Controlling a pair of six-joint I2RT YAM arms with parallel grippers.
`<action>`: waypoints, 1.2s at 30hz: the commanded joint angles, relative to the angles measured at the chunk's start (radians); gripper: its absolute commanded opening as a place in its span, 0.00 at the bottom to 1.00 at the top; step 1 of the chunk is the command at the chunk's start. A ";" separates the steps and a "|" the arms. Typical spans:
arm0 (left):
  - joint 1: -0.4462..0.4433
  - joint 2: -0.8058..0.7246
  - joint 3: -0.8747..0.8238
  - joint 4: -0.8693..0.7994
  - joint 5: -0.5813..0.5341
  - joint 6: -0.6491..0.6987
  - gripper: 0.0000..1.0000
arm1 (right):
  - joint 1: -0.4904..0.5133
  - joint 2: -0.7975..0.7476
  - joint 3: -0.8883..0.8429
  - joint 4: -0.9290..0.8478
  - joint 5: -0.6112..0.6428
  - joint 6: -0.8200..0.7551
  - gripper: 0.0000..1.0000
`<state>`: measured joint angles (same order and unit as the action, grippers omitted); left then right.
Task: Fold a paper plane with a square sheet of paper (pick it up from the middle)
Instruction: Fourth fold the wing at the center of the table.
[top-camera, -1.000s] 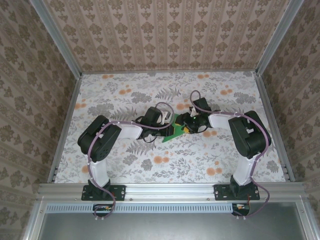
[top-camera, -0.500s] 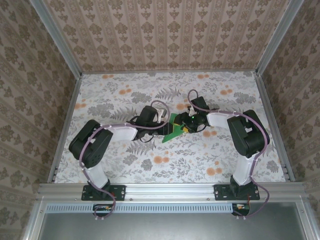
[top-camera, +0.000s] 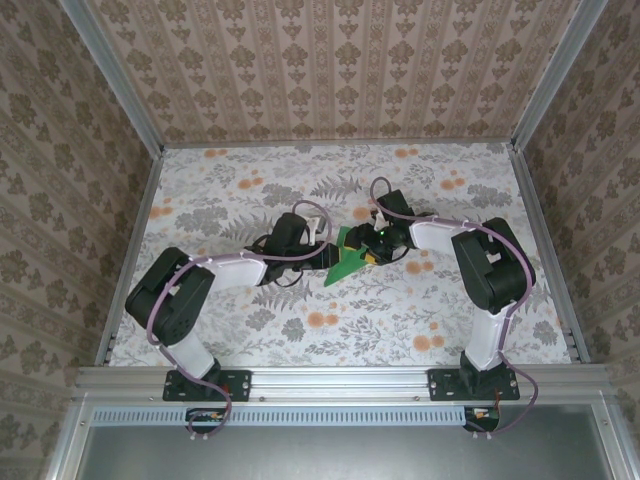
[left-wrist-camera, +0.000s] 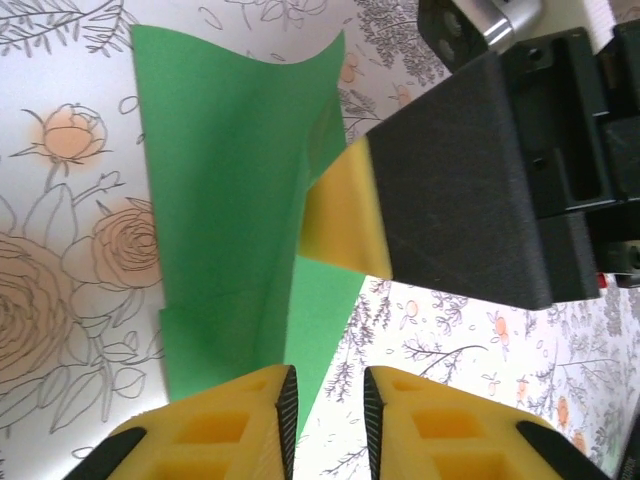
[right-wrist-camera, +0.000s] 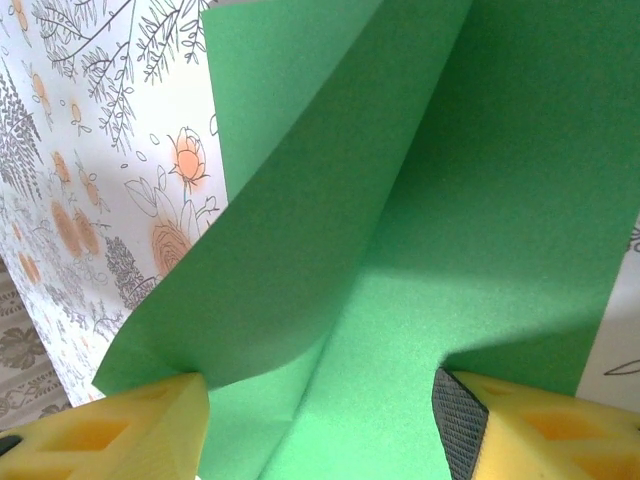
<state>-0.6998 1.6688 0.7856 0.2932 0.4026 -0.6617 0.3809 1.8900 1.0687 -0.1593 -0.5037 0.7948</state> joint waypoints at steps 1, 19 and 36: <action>-0.018 -0.018 0.027 0.014 0.039 0.013 0.24 | 0.012 0.077 -0.017 -0.115 0.086 -0.017 0.66; -0.015 0.100 0.084 -0.077 -0.002 -0.002 0.14 | 0.014 0.103 0.001 -0.157 0.108 -0.030 0.66; 0.006 0.134 0.092 -0.103 -0.024 0.002 0.13 | 0.028 0.165 0.060 -0.270 0.191 -0.048 0.65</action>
<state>-0.7040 1.7874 0.8524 0.2089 0.3908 -0.6594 0.3950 1.9427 1.1736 -0.3038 -0.4683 0.7677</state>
